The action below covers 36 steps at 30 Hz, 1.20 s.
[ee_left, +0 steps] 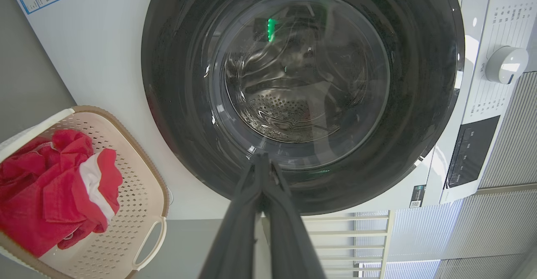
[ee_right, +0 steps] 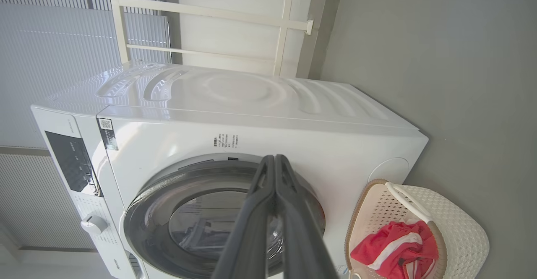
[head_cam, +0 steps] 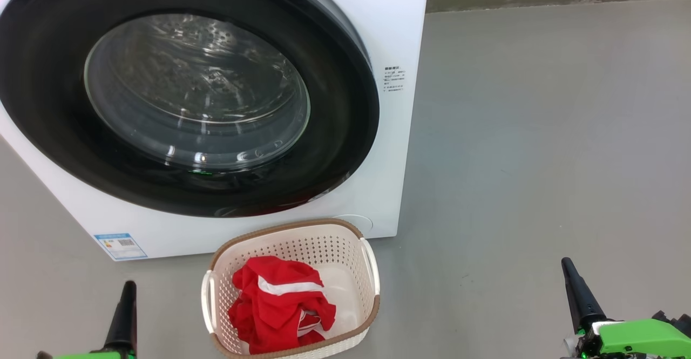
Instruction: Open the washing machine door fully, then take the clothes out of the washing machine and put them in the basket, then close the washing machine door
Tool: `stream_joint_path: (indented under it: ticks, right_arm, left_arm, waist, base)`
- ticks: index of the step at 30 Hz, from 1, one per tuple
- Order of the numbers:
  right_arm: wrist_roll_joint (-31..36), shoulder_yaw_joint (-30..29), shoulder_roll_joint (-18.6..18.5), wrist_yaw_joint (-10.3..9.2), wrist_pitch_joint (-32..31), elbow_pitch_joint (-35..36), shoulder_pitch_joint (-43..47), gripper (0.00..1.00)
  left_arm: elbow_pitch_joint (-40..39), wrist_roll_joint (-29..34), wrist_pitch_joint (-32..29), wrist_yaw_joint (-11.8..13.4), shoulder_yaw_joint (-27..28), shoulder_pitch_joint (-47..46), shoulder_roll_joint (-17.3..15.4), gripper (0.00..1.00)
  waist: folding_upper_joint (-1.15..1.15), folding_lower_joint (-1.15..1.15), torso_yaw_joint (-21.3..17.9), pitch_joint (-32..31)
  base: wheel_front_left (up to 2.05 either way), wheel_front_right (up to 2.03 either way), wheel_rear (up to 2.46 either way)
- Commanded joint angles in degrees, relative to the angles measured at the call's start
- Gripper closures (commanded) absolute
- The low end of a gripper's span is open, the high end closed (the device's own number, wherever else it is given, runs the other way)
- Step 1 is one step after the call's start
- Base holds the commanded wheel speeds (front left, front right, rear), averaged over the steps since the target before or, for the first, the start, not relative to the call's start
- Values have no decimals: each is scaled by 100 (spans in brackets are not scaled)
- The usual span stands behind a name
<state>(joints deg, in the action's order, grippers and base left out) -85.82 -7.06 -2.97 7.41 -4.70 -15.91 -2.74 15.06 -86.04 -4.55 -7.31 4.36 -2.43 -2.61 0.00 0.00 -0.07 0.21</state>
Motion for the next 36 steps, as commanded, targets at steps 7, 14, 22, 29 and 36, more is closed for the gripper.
stream_joint_path:
  ticks: [7,14,22,29,36]
  right_arm:
    - [-540,55,5,8,-159,186,-335,100]
    - [-629,48,9,8,-184,189,-344,100]
    - [-629,48,9,8,-184,189,-344,100]
    - [-629,47,9,8,-184,189,-345,100]
    - [-629,48,9,8,-184,189,-345,100]
  left_arm:
    - [-104,-524,-171,-17,215,-360,-33,100]
    - [-103,-610,-196,-18,219,-376,-27,100]
    - [-103,-611,-195,-18,219,-376,-27,100]
    - [-103,-611,-195,-18,218,-376,-27,100]
    - [-103,-611,-195,-18,218,-376,-27,100]
  waist:
    - [0,0,6,-3]
    - [0,0,7,-3]
    - [0,0,7,-3]
    - [0,0,7,-3]
    - [0,0,7,-3]
  base:
    - [0,0,0]
    - [0,0,0]
    - [0,0,0]
    - [0,0,0]
    - [0,0,0]
